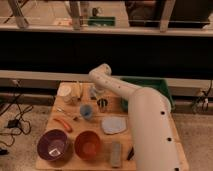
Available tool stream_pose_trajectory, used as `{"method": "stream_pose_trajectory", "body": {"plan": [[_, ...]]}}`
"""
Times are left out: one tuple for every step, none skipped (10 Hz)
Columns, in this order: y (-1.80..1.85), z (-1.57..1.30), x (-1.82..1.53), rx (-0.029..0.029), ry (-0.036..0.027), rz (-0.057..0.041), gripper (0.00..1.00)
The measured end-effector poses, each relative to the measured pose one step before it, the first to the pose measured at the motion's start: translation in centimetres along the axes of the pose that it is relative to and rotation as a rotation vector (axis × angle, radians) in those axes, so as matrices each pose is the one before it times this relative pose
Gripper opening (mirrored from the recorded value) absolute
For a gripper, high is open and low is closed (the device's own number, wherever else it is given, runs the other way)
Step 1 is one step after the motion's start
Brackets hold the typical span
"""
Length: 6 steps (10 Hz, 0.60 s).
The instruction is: Place sponge in metal cup
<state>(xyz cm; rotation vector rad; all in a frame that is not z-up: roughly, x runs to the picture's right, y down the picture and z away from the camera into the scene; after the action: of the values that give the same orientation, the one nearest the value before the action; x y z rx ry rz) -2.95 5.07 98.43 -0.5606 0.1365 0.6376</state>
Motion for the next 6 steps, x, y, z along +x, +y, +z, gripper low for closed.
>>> {"method": "stream_pose_trajectory", "body": {"plan": [[-0.026,0.353,-0.07,0.00237,0.00656,-0.0007,0.01],[0.035,0.43,-0.383,0.00553,-0.00219,-0.00442,0.01],[-0.068,-0.191,-0.055,0.00155,-0.00257,-0.00003,0.01],[0.021,-0.252,-0.038,0.0003,-0.00076,-0.00145,0.01],[0.043,-0.043,-0.007,-0.00118,-0.00011,-0.00011,0.01],[0.026,0.001,-0.011,-0.00067,-0.00002,0.0,0.01]]}}
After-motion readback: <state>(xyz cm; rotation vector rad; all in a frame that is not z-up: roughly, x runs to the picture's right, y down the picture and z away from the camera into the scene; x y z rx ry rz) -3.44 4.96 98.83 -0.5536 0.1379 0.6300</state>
